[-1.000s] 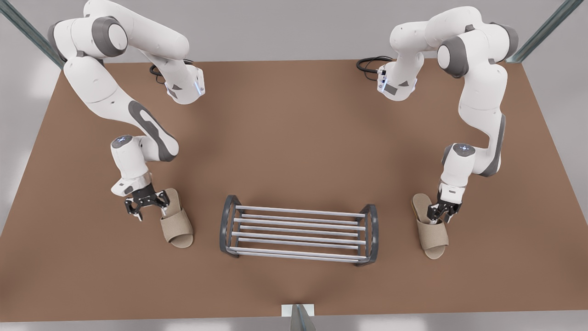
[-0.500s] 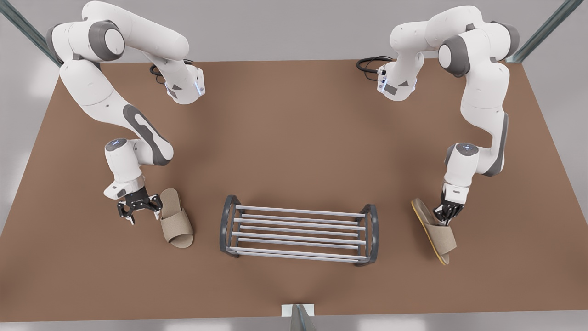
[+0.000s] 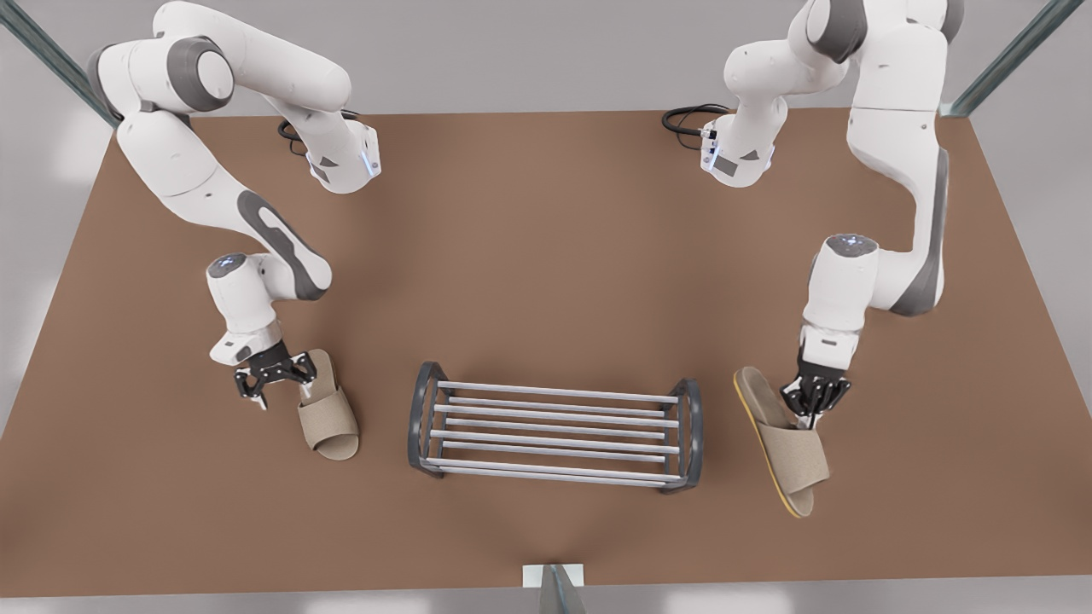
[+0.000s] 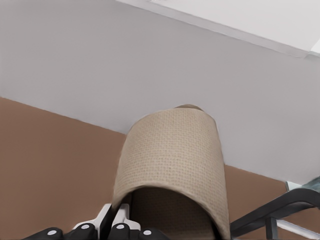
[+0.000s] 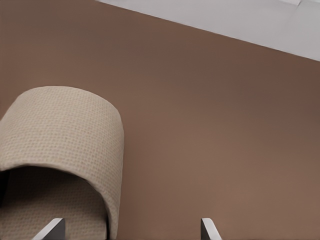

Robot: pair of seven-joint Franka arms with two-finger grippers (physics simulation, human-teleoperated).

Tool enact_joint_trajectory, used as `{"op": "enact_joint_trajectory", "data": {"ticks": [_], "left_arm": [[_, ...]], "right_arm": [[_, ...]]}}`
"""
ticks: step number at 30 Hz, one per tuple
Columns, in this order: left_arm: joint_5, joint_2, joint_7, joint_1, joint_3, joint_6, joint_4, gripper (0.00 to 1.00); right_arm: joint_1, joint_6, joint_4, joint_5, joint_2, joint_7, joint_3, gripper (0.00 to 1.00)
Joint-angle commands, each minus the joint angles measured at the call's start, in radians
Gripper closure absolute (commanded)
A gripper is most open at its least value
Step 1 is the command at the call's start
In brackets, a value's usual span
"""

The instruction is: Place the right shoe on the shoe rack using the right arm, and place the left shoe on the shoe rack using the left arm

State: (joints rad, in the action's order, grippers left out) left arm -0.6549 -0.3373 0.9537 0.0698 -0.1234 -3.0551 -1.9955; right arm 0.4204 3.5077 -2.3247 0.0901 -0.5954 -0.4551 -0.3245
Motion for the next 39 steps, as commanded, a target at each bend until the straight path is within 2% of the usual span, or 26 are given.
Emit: {"op": "enact_joint_trajectory", "data": {"ticks": [1, 10, 15, 22, 27, 36, 39], "left_arm": [[0.000, 0.015, 0.188, 0.002, -0.033, 0.297, 0.029, 0.75], [-0.002, 0.037, 0.275, -0.001, -0.271, 0.654, 0.216, 0.75], [-0.005, 0.034, 0.299, -0.005, -0.364, 0.708, 0.251, 0.75], [-0.022, -0.023, 0.313, -0.134, -0.364, 0.766, 0.366, 0.75], [-0.098, -0.129, 0.313, -0.197, -0.355, 0.768, 0.481, 0.75], [-0.123, -0.140, 0.358, -0.226, -0.357, 0.719, 0.465, 0.75], [-0.141, -0.141, 0.369, -0.226, -0.358, 0.702, 0.461, 0.75]], "right_arm": [[-0.002, -0.001, 0.001, 0.000, -0.003, -0.025, -0.002, 0.00], [-0.011, -0.001, 0.018, -0.006, -0.009, -0.002, -0.018, 0.00], [-0.009, -0.001, 0.045, -0.007, -0.010, 0.016, -0.034, 0.00], [-0.009, -0.001, 0.068, -0.007, -0.030, 0.012, -0.033, 0.00], [-0.009, -0.001, 0.096, -0.004, -0.060, 0.009, -0.031, 0.00], [-0.009, -0.001, 0.142, -0.003, -0.104, 0.007, -0.033, 0.00], [-0.003, -0.001, 0.142, -0.006, -0.104, 0.015, -0.033, 0.39]]}}
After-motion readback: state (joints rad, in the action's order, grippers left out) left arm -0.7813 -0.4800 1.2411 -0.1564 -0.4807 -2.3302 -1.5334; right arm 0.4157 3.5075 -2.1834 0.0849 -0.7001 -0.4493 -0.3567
